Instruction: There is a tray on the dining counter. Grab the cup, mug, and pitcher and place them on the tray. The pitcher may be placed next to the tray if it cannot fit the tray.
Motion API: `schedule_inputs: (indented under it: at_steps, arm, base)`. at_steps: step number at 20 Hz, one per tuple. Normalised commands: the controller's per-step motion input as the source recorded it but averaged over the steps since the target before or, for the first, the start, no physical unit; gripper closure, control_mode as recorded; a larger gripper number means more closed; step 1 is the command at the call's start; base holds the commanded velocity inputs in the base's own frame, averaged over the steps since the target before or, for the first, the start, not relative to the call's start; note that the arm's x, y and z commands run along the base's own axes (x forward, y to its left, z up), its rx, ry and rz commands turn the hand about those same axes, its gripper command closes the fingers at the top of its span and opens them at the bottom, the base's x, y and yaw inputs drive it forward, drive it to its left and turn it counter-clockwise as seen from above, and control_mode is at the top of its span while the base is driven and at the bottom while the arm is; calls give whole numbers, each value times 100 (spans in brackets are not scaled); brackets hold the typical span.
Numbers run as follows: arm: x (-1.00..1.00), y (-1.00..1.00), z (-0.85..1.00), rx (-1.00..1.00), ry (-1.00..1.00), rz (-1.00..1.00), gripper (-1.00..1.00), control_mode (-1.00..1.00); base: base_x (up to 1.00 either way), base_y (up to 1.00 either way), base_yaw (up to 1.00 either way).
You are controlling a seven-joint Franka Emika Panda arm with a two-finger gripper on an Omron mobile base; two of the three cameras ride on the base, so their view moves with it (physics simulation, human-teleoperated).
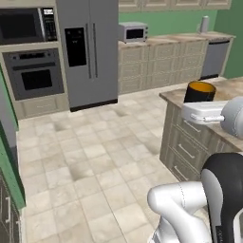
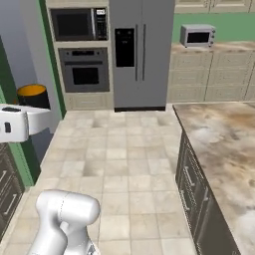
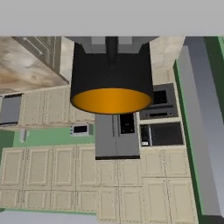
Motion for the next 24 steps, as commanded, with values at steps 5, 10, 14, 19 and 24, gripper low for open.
schedule_inputs:
  at_steps: [5,10,14,19,24]
  arm:
    - [0,0,0,0,0,0,100,100]
    - [0,0,0,0,0,0,100,100]
    - [0,0,0,0,0,0,100,100]
    - [0,0,0,0,0,0,100,100]
    - [0,0,0,0,0,0,100,100]
  base:
    - [100,27,-8]
    - [100,32,-8]
    - [100,33,-9]
    - [100,33,-9]
    - [100,33,-10]
